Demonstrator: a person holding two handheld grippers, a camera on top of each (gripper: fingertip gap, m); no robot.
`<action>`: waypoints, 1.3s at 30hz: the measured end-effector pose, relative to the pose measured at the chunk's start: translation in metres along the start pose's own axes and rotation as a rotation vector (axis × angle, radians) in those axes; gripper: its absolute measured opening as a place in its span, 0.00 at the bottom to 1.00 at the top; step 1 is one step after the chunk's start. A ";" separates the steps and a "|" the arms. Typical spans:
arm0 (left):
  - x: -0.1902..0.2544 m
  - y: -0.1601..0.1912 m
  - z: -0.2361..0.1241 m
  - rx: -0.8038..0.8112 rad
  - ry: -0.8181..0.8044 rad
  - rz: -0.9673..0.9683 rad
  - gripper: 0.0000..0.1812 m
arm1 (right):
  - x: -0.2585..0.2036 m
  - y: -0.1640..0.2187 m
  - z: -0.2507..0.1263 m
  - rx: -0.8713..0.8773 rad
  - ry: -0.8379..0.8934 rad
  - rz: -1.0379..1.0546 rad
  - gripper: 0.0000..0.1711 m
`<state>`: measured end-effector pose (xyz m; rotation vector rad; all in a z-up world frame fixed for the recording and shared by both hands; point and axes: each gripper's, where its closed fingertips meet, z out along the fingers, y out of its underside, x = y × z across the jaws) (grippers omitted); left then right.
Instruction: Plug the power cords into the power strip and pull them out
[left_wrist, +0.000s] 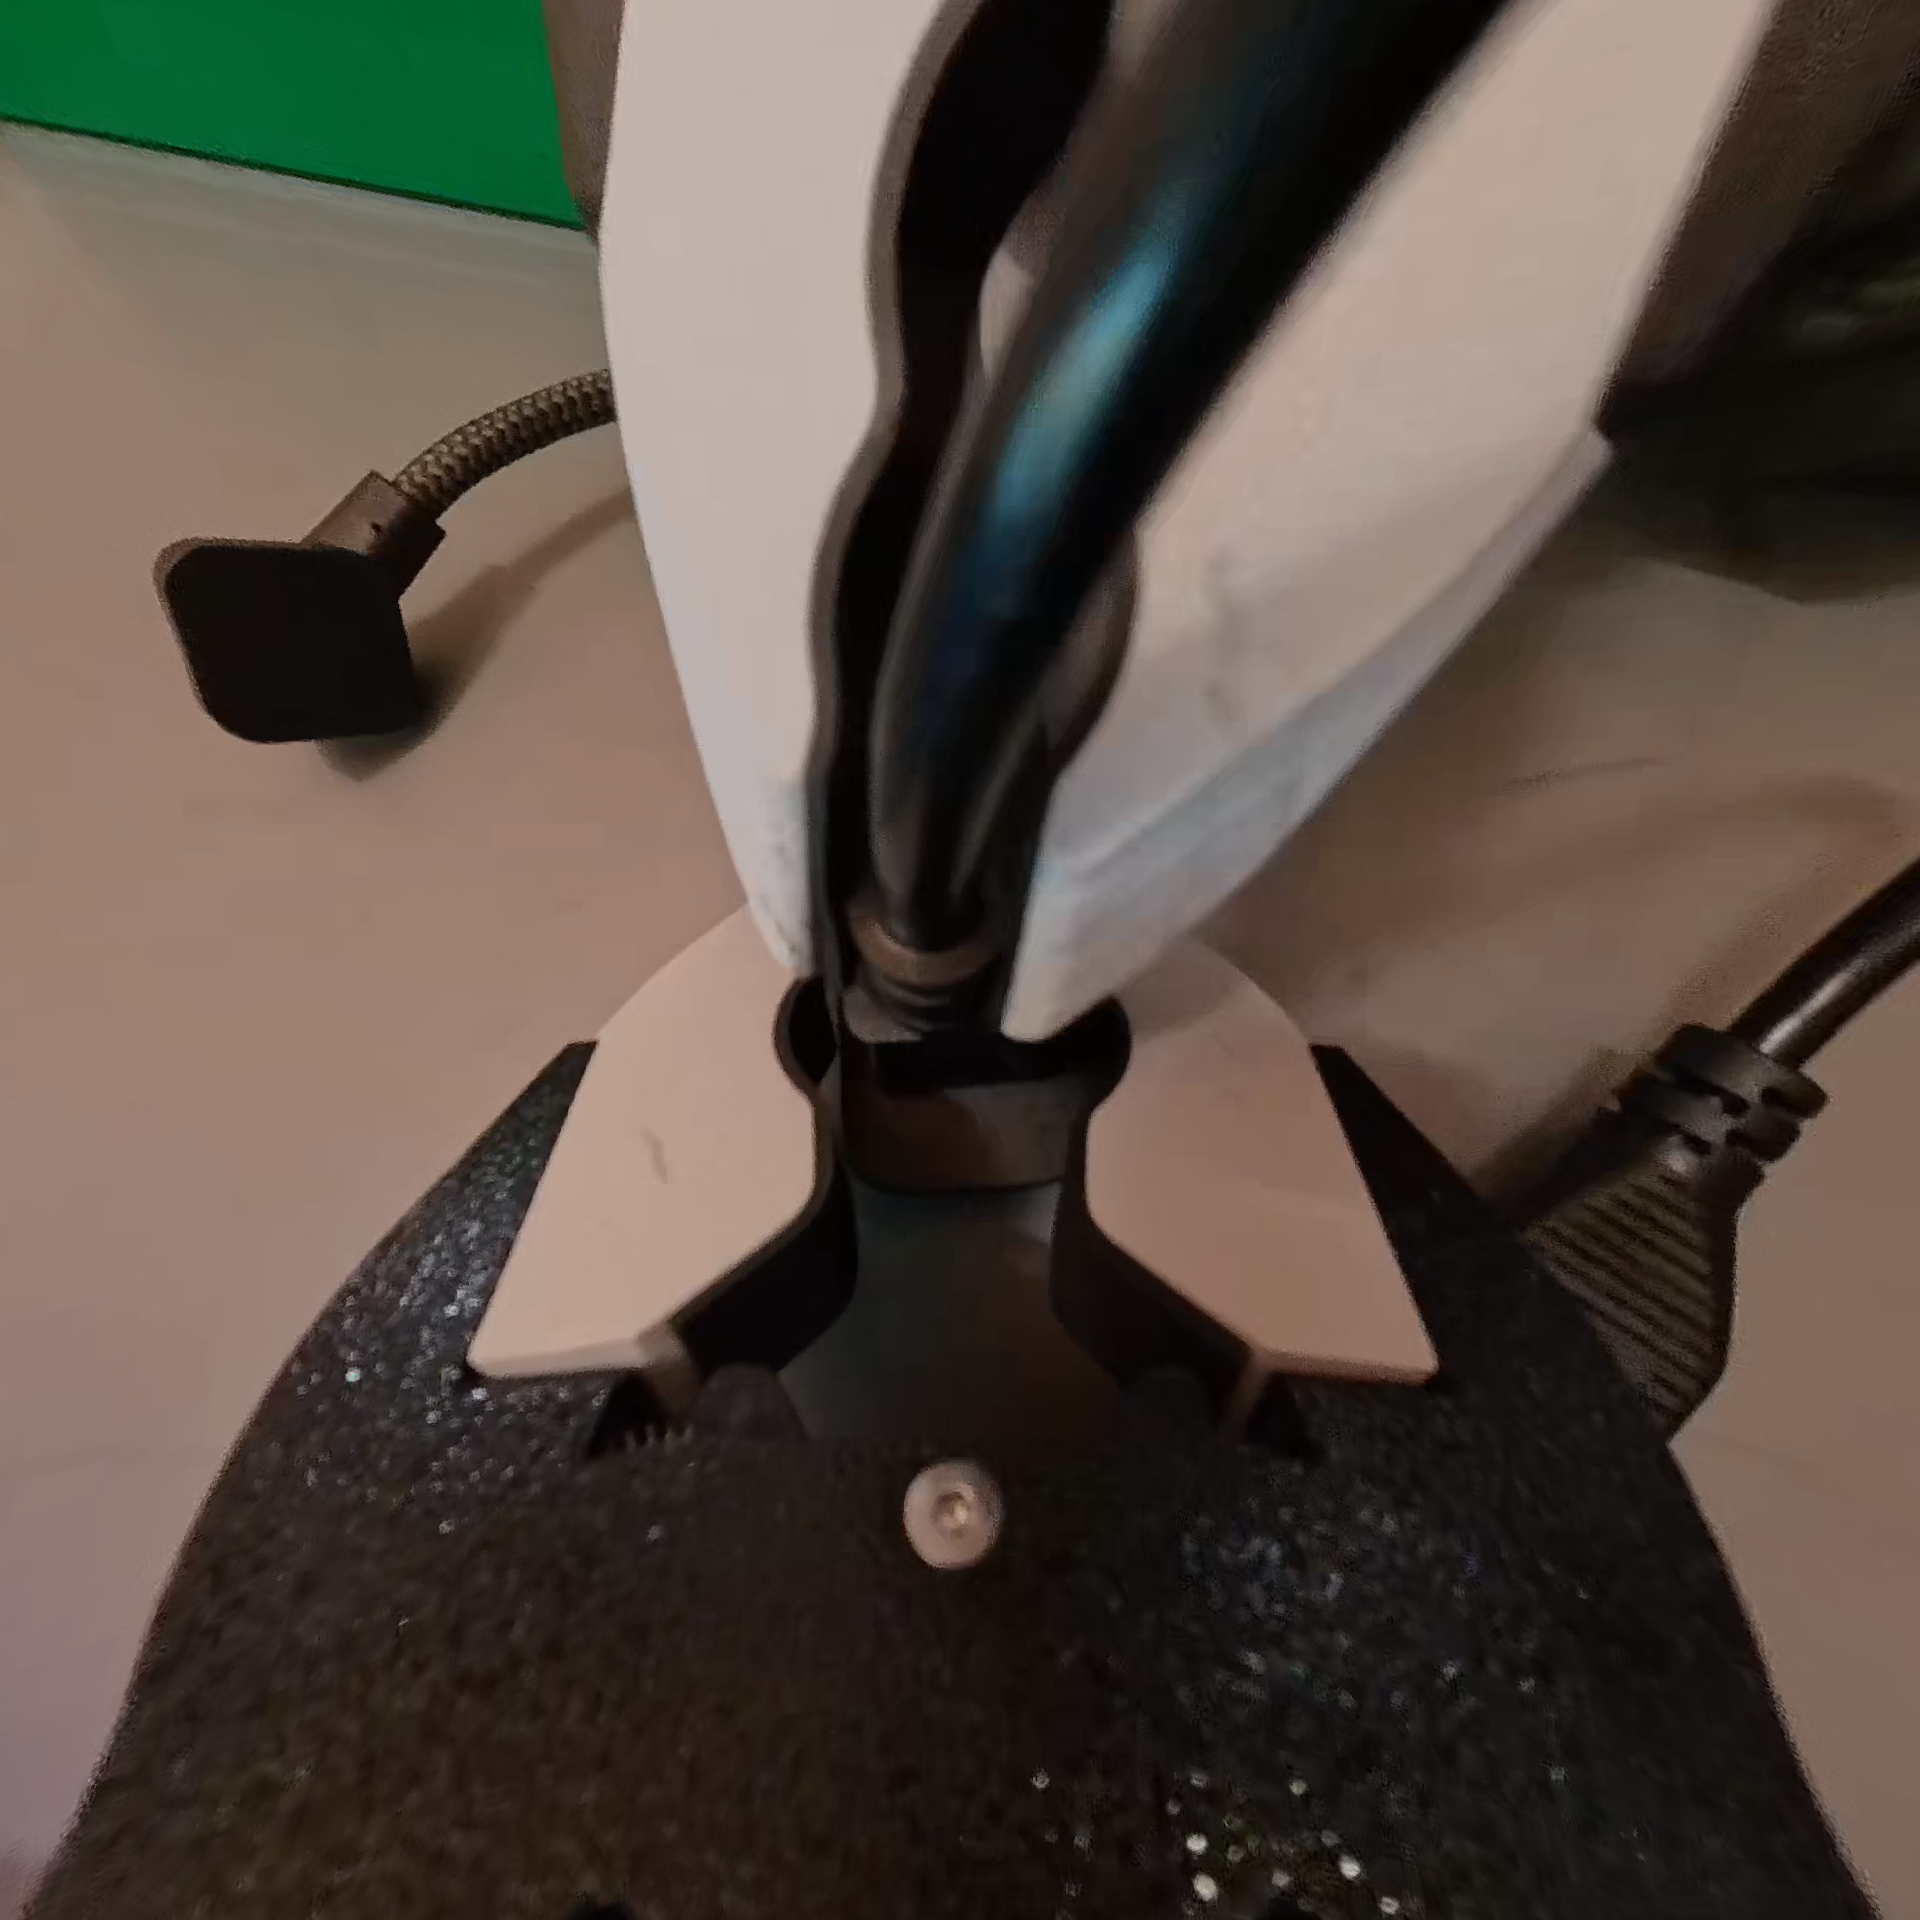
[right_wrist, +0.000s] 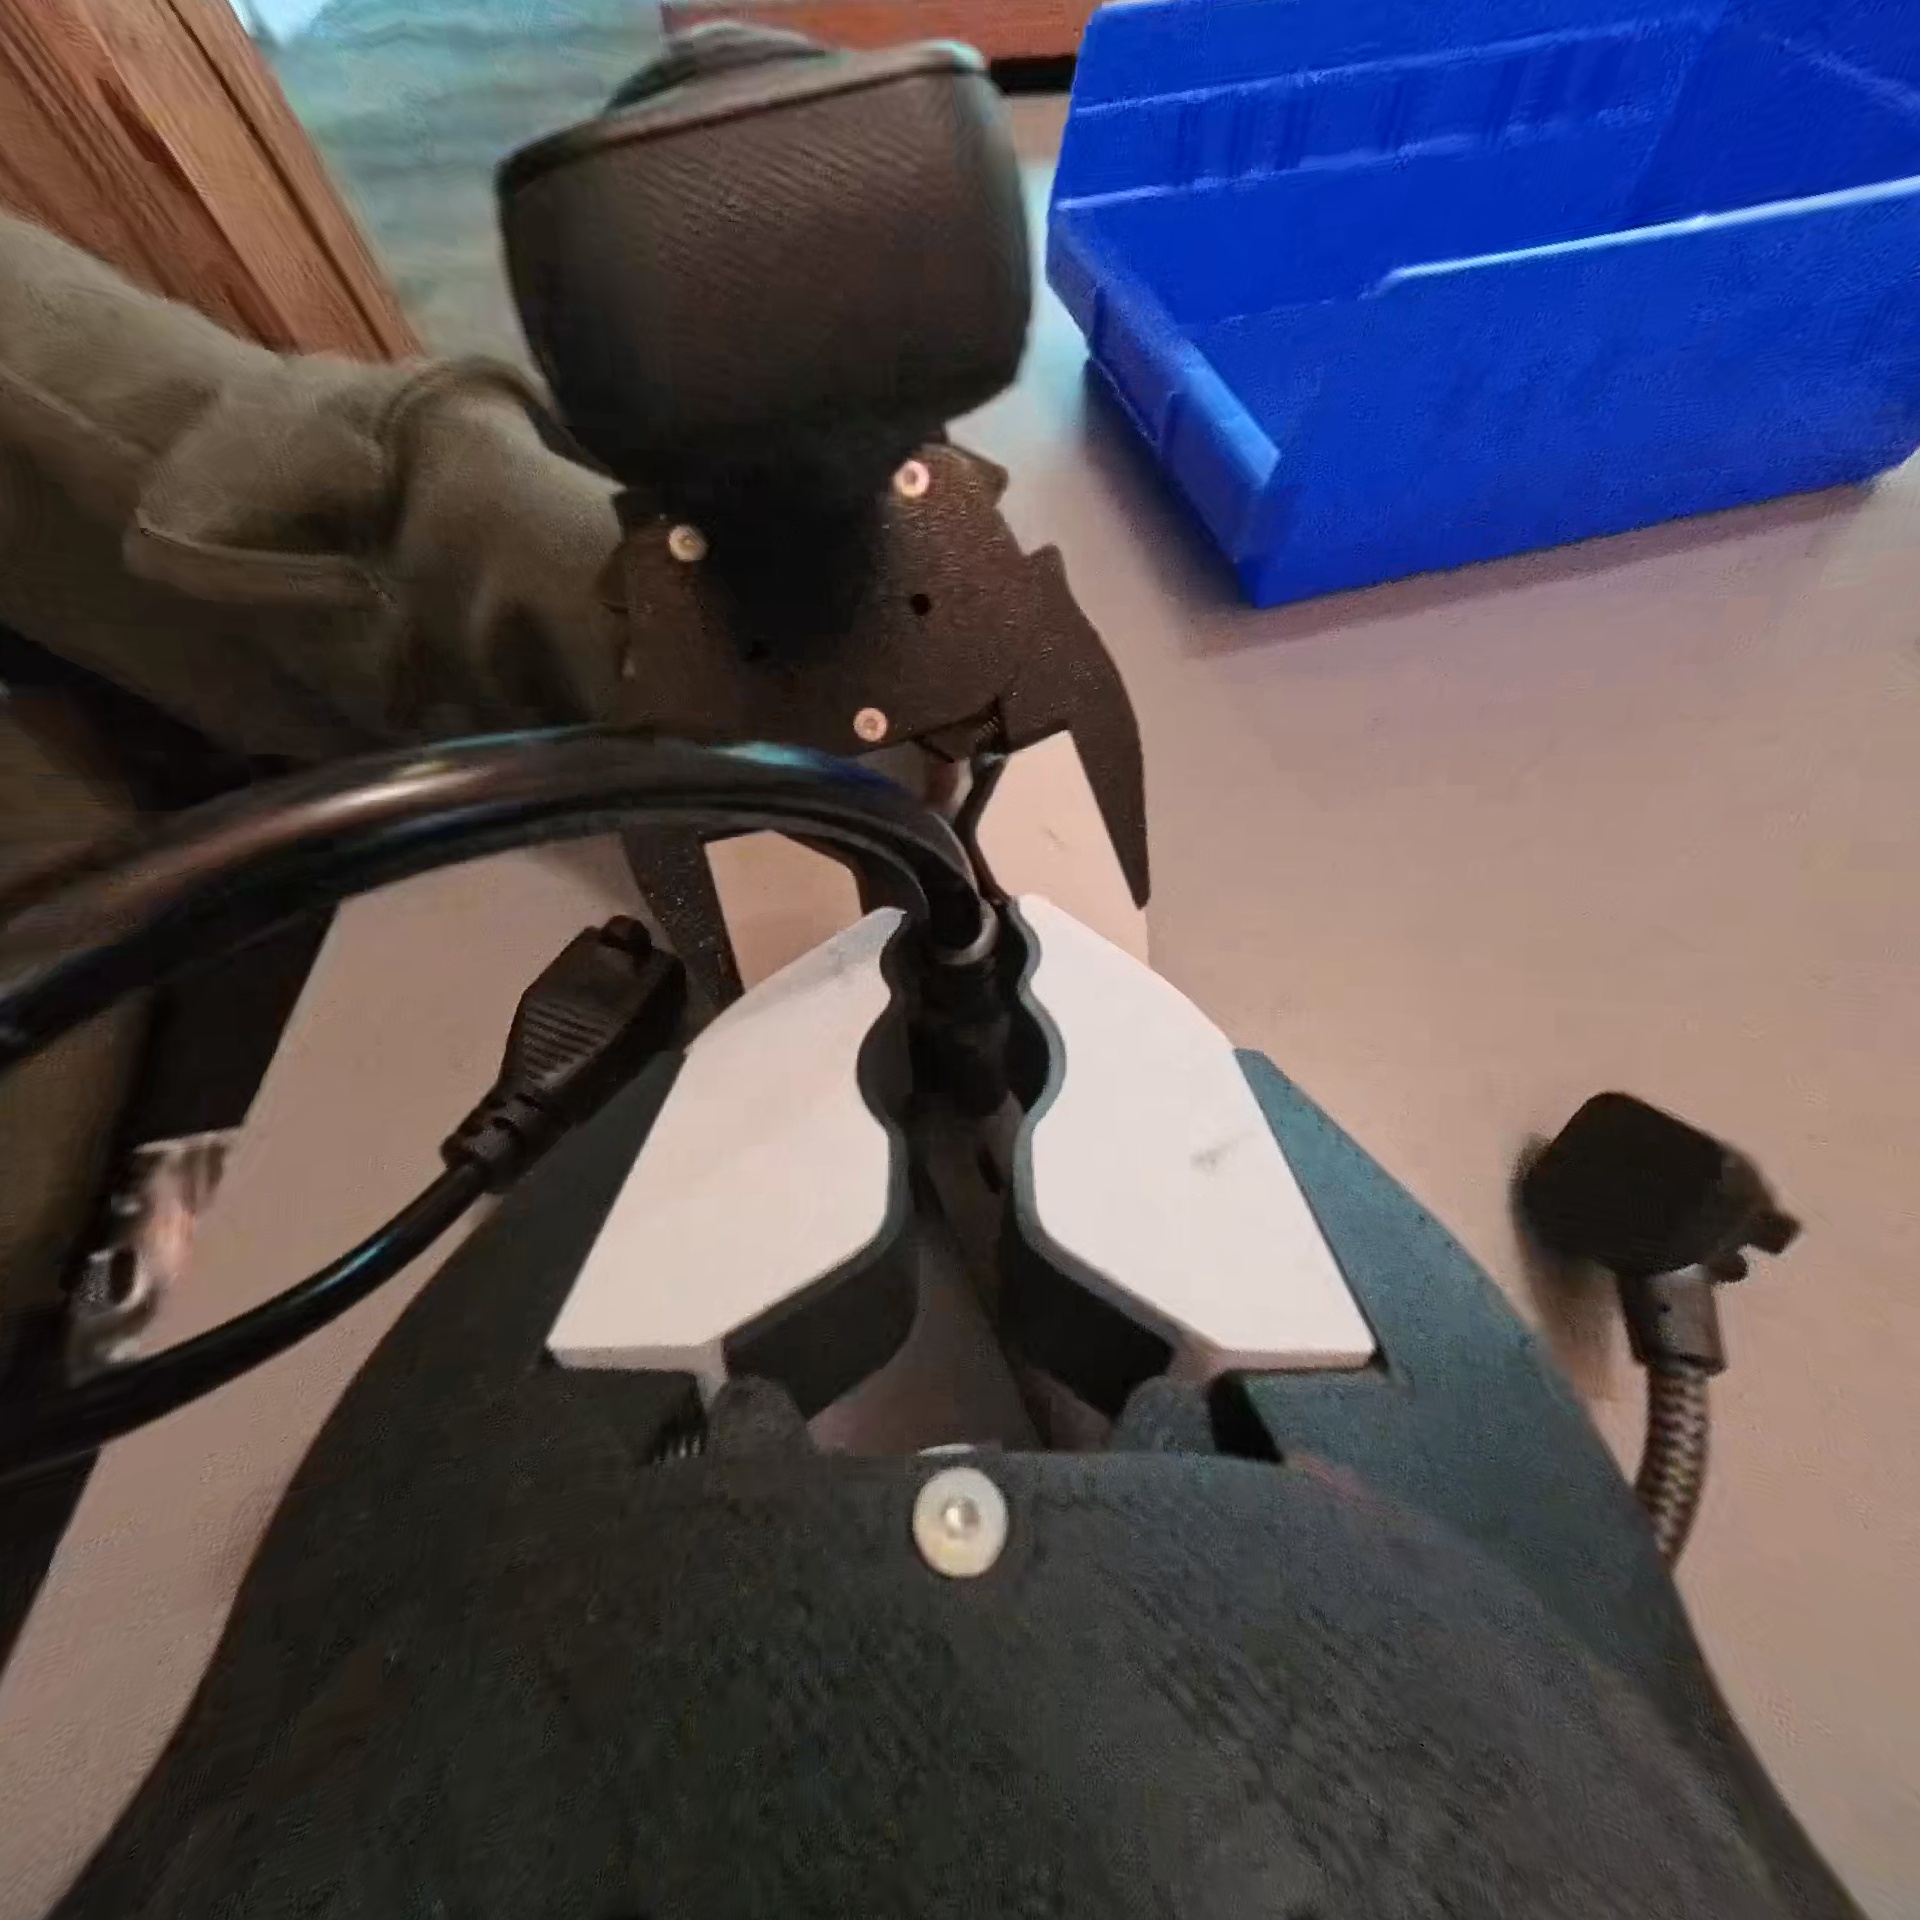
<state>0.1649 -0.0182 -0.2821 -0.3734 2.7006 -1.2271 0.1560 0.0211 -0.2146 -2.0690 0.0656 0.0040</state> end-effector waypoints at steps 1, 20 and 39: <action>0.001 -0.001 0.000 0.009 -0.010 0.019 0.24 | -0.006 0.000 0.000 -0.038 0.010 -0.084 0.08; 0.002 -0.003 -0.001 0.022 -0.003 0.023 0.24 | -0.006 -0.001 -0.004 -0.054 -0.026 -0.157 0.08; -0.002 -0.003 -0.001 0.020 -0.031 0.018 0.25 | -0.003 -0.002 -0.005 -0.063 0.007 -0.105 0.08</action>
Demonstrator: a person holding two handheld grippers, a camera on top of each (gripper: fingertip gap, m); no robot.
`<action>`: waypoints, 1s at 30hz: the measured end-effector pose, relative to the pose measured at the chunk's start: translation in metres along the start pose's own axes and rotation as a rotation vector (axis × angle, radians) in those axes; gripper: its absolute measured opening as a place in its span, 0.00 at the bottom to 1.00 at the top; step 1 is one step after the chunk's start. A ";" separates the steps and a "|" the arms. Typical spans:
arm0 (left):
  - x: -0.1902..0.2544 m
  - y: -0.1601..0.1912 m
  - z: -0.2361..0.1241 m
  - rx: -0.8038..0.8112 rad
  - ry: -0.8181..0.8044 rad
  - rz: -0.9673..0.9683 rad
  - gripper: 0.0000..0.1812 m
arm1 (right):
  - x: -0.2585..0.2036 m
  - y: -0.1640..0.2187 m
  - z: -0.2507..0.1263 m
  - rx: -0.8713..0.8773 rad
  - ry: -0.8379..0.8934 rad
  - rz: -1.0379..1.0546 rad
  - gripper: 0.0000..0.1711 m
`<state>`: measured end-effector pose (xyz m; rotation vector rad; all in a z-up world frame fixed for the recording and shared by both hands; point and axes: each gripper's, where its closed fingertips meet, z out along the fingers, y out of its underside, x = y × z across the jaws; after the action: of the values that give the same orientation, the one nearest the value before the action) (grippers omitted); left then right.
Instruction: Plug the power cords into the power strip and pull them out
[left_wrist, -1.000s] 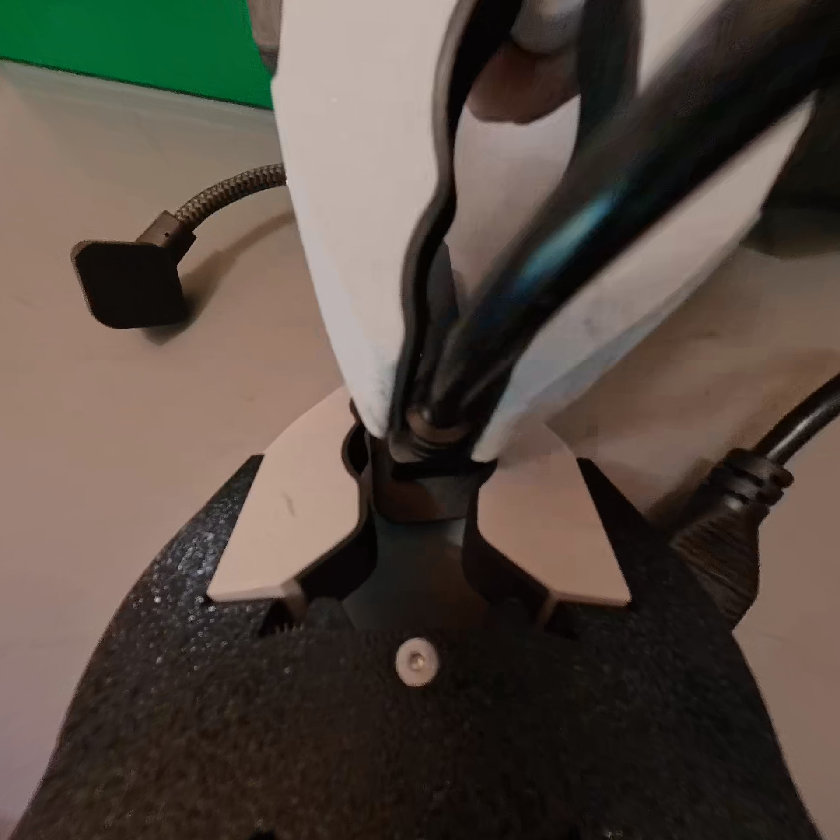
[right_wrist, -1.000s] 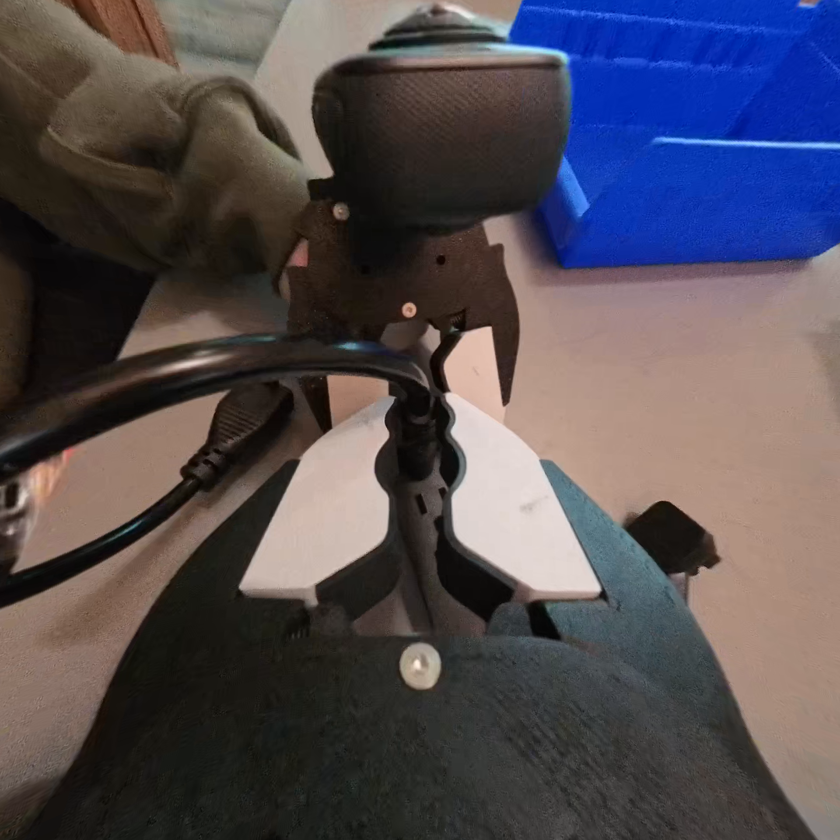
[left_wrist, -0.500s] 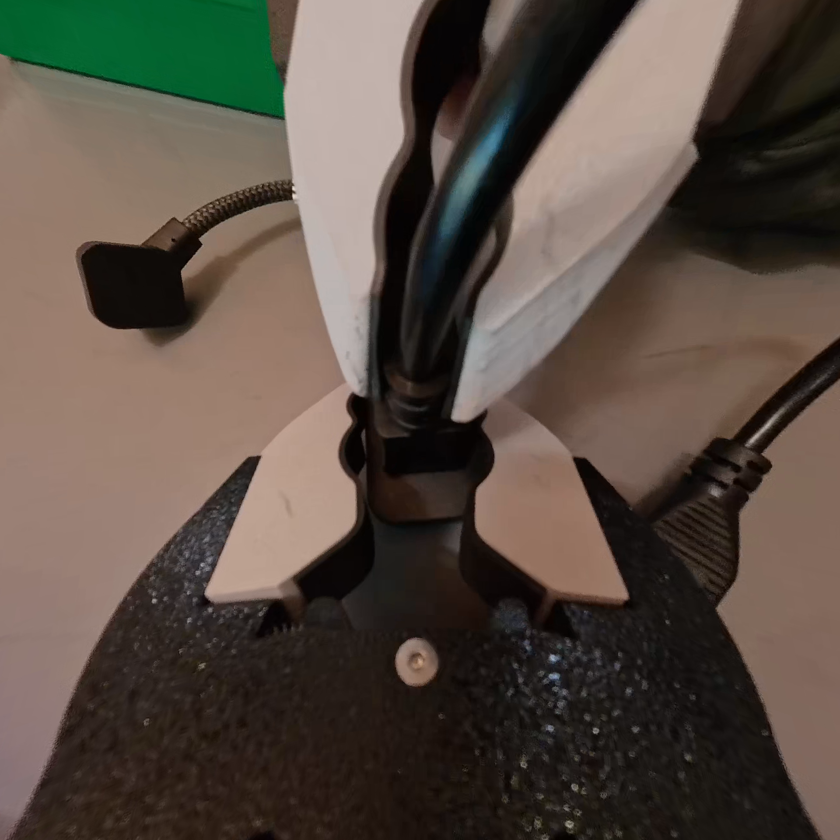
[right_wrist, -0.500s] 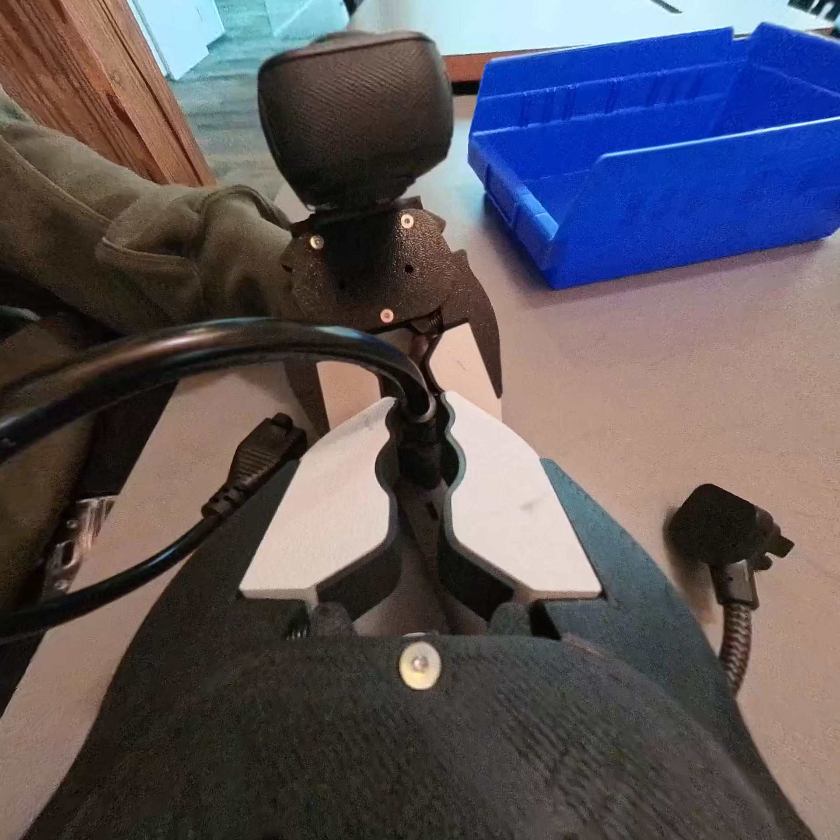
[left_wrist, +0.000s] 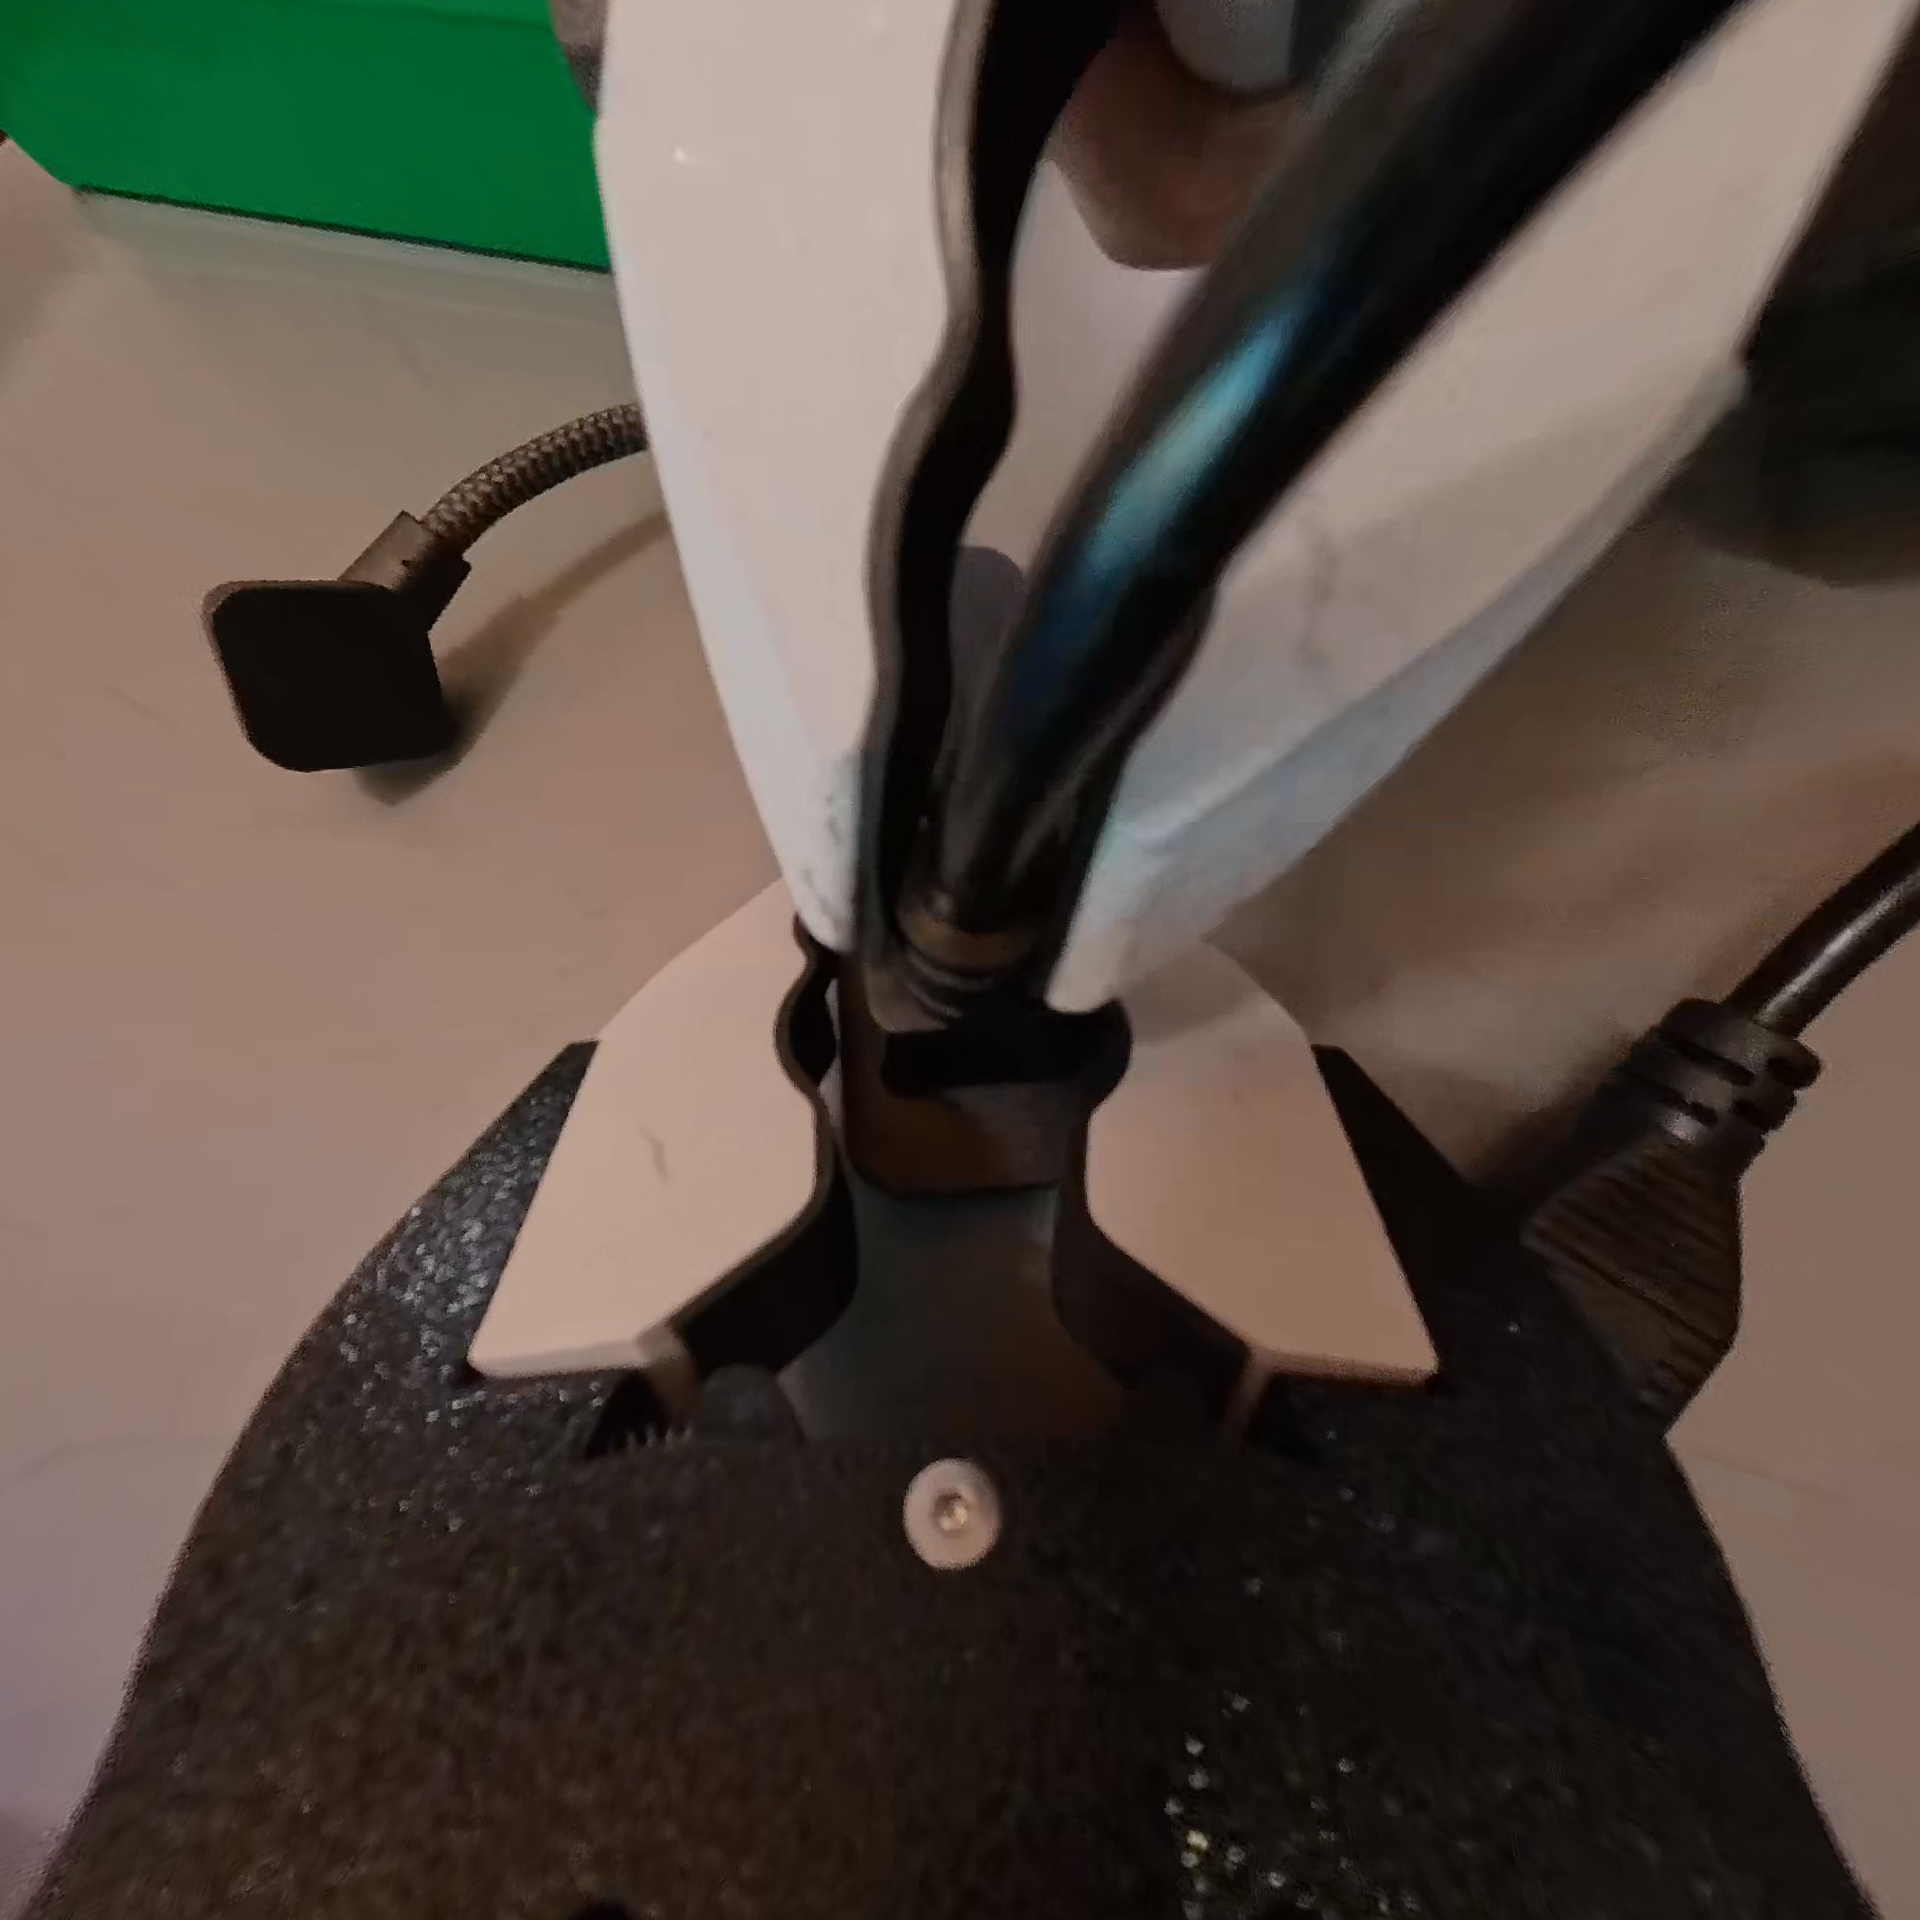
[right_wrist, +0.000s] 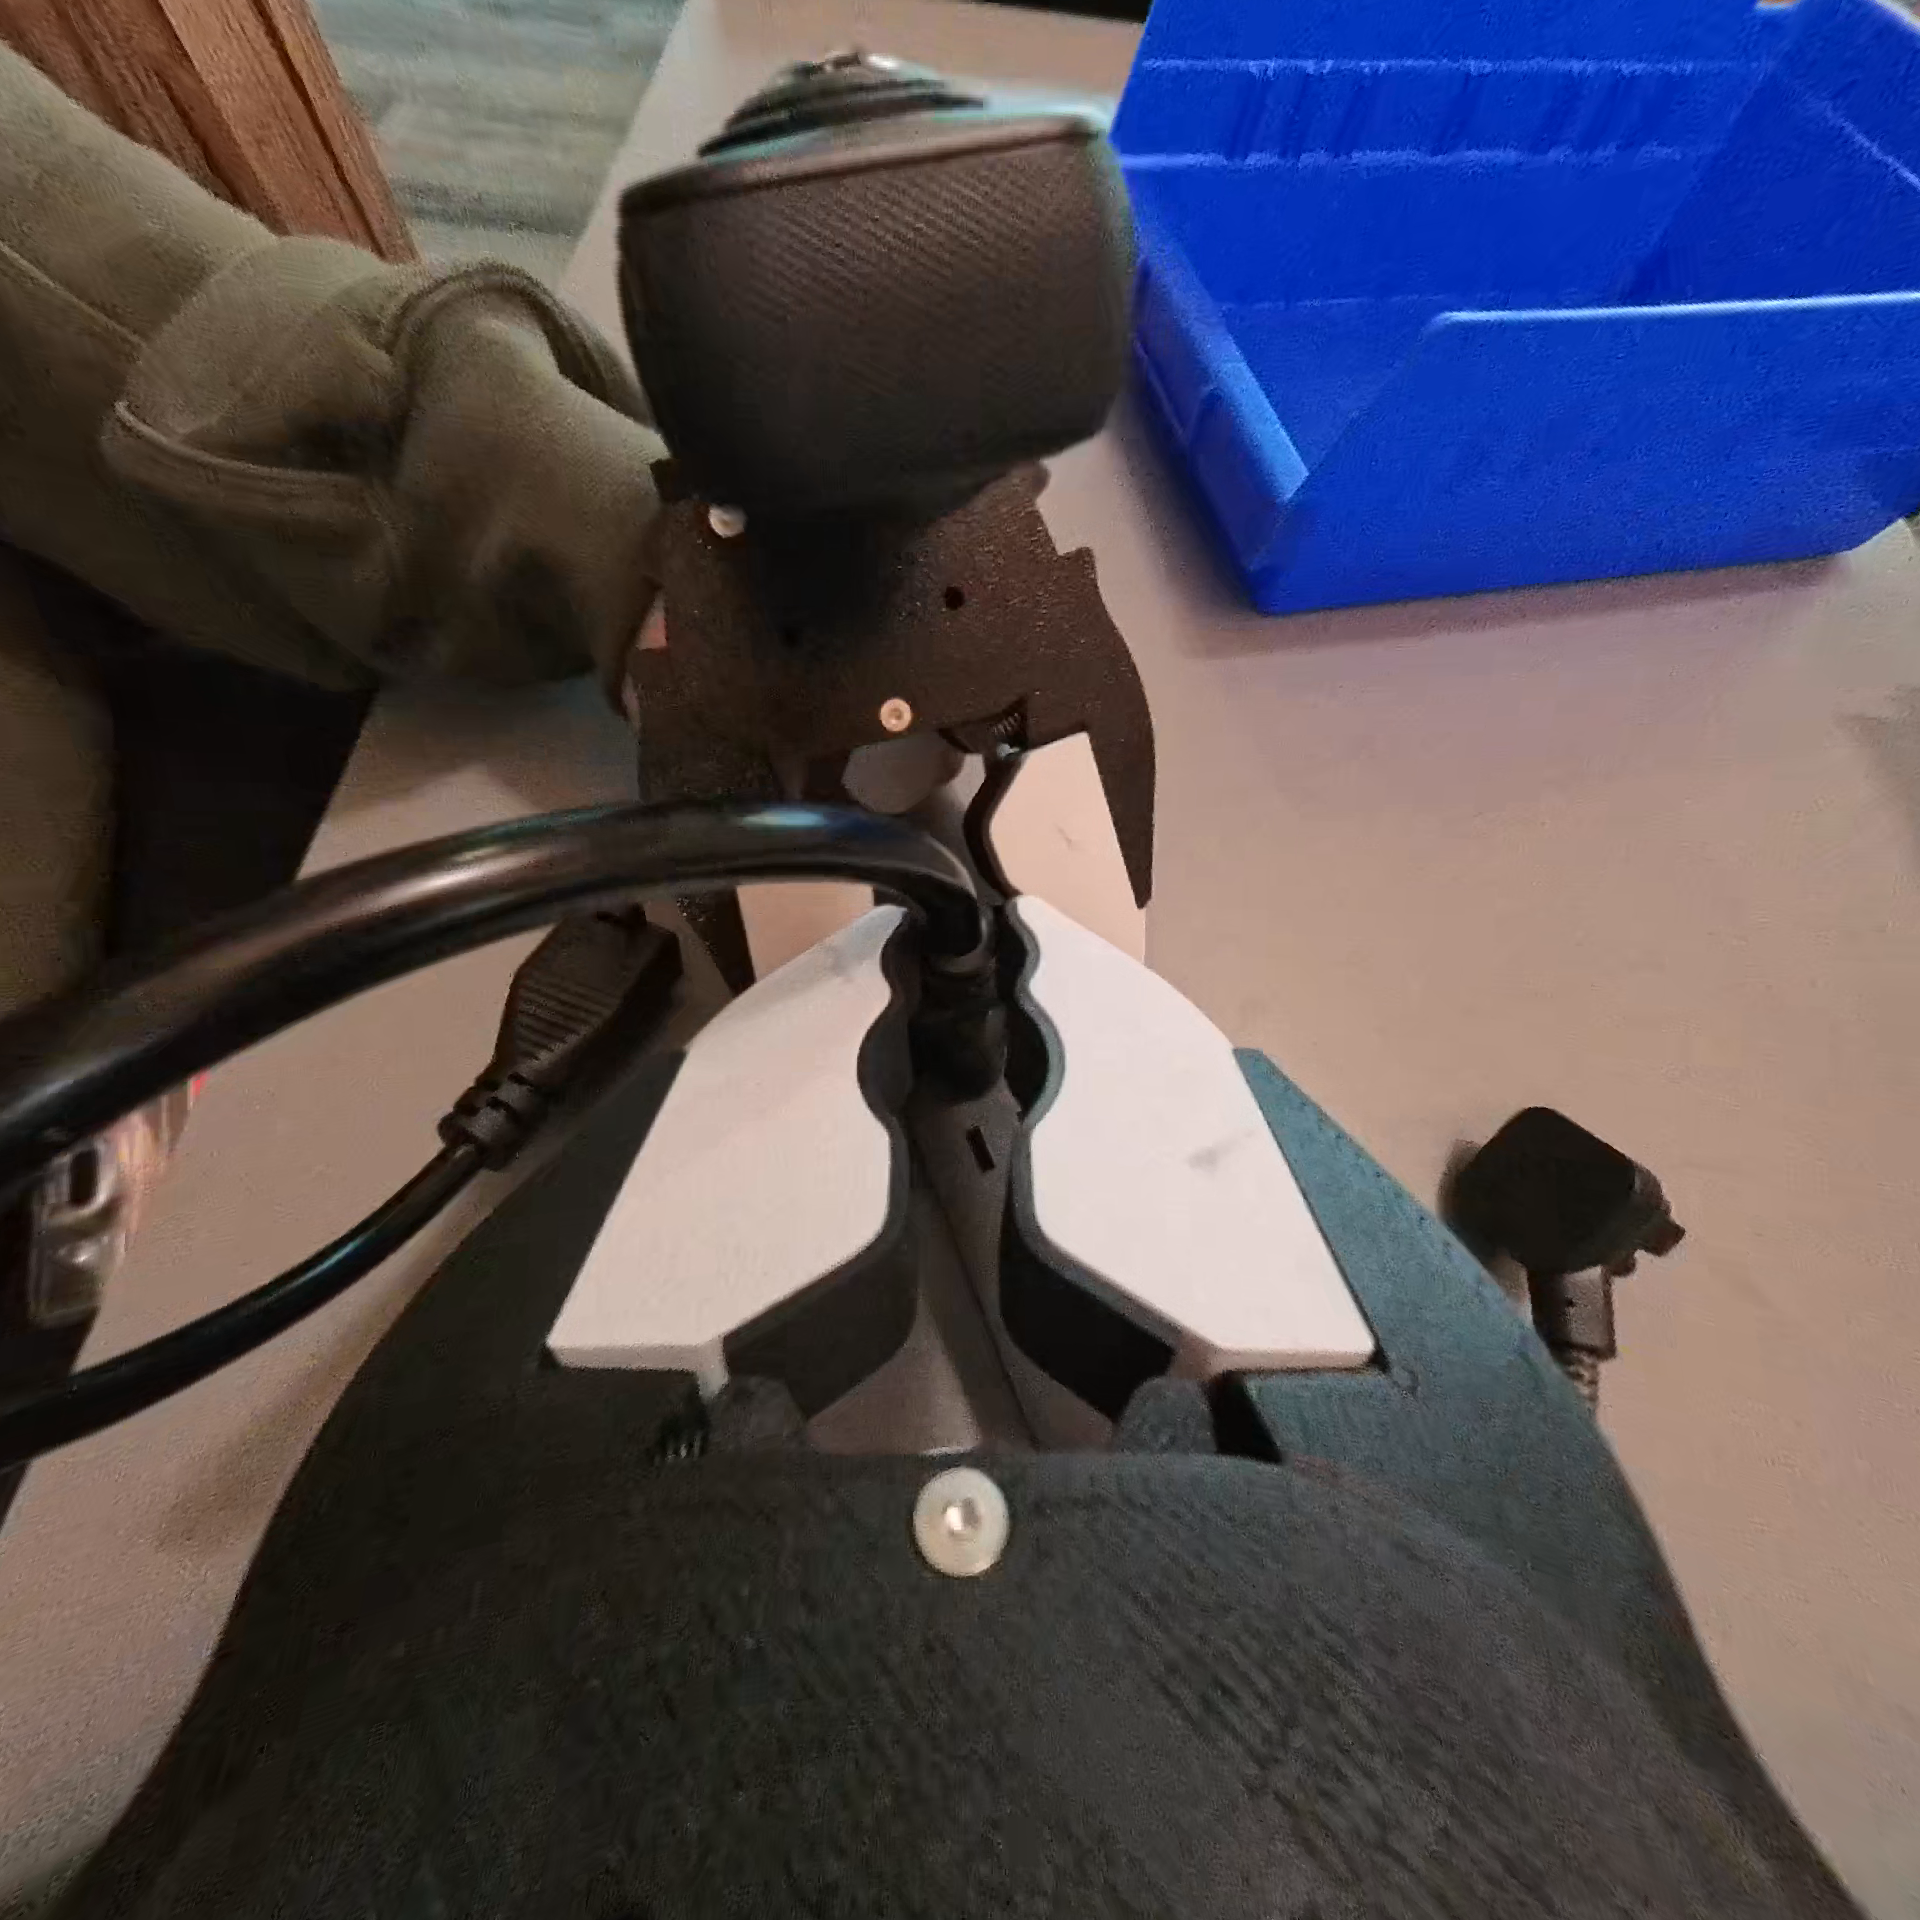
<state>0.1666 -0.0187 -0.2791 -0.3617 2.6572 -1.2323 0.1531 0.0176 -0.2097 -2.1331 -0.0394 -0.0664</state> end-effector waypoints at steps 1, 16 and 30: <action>-0.001 0.001 0.000 -0.007 -0.001 -0.011 0.25 | 0.004 0.001 0.001 0.016 -0.007 0.048 0.08; 0.006 0.018 -0.029 0.001 -0.162 -0.151 0.25 | -0.004 0.000 0.008 0.018 -0.015 0.096 0.09; 0.003 0.017 -0.024 -0.002 -0.079 -0.138 0.23 | -0.003 0.000 0.009 -0.037 0.010 0.055 0.08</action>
<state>0.1545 0.0082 -0.2769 -0.5897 2.6049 -1.2263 0.1504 0.0254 -0.2144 -2.1692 0.0260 -0.0454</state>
